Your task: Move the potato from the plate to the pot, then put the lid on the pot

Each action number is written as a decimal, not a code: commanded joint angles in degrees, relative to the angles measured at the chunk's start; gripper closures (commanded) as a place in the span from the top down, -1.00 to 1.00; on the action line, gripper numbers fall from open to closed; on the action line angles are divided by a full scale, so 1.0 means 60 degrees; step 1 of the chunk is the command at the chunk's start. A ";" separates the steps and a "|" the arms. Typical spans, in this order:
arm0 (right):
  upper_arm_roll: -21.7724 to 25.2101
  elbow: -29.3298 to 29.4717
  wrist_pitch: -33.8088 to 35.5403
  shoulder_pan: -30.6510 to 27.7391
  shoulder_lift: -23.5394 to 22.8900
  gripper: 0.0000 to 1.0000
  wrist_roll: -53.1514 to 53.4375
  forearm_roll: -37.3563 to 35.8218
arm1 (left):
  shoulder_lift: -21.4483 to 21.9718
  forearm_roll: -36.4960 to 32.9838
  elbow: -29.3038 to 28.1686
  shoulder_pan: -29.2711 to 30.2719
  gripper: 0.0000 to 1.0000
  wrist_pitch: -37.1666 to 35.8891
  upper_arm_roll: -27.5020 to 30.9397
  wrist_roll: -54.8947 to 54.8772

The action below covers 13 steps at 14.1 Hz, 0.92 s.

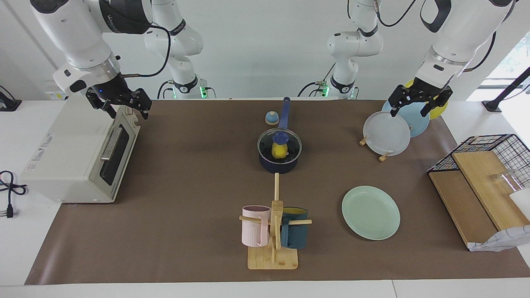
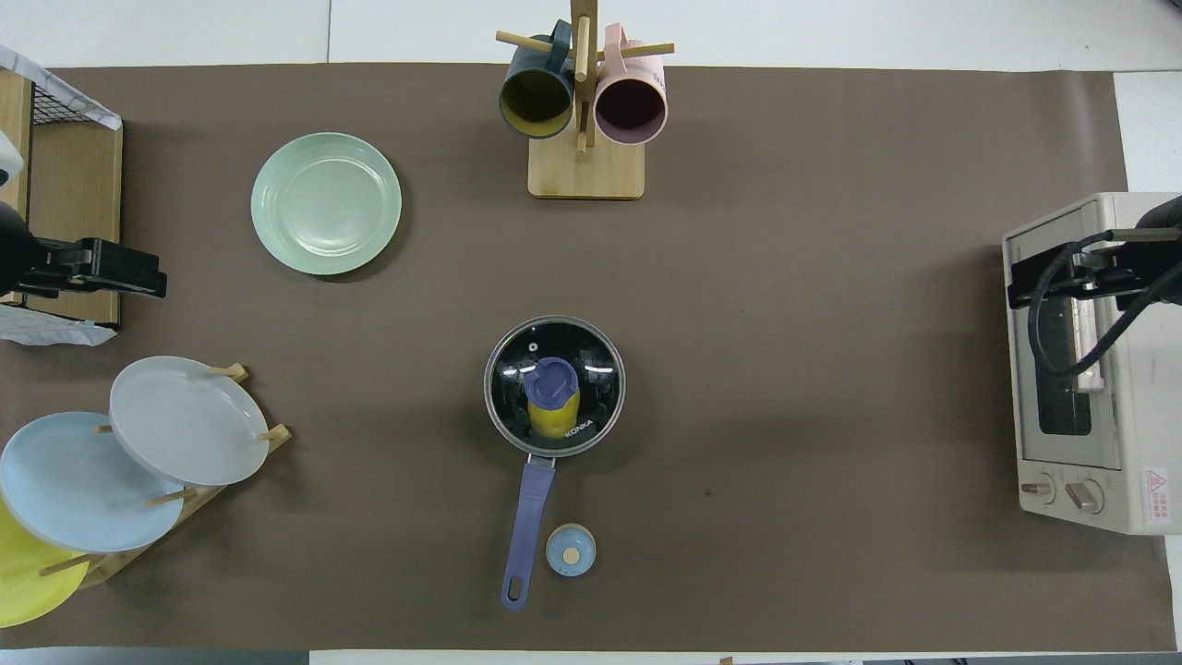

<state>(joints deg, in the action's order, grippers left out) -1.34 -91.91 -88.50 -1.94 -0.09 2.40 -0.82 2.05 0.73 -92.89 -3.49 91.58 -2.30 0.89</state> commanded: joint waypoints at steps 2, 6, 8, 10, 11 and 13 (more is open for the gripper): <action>-0.0025 -0.0048 -0.0118 -0.0277 0.0030 1.00 -0.0224 0.0180 | 0.0156 -0.0136 -0.0105 0.0085 1.00 -0.0073 -0.0071 0.0013; -0.0025 -0.0048 -0.0118 -0.0307 0.0030 1.00 -0.0195 0.0180 | 0.0156 -0.0136 -0.0105 0.0099 1.00 -0.0087 -0.0071 -0.0002; -0.0040 -0.0019 -0.0133 -0.0264 0.0030 1.00 -0.0152 0.0180 | 0.0156 -0.0136 -0.0105 0.0099 1.00 -0.0087 -0.0071 -0.0002; -0.0069 -0.0004 -0.0133 -0.0293 0.0044 1.00 -0.0180 0.0238 | 0.0156 -0.0136 -0.0105 0.0099 1.00 -0.0073 -0.0085 0.0013; -0.0069 -0.0019 -0.0133 -0.0293 0.0074 1.00 -0.0181 0.0282 | 0.0142 -0.0136 -0.0105 0.0099 1.00 -0.0073 -0.0085 0.0013; -0.0069 -0.0165 -0.0133 -0.0293 0.0278 1.00 -0.0239 0.0370 | 0.0156 -0.0136 -0.0105 0.0084 1.00 -0.0073 -0.0085 -0.0002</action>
<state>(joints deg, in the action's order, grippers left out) -1.22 -91.90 -88.66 -2.73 -0.03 2.40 -0.19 2.05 0.73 -92.89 -3.49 91.57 -2.30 0.89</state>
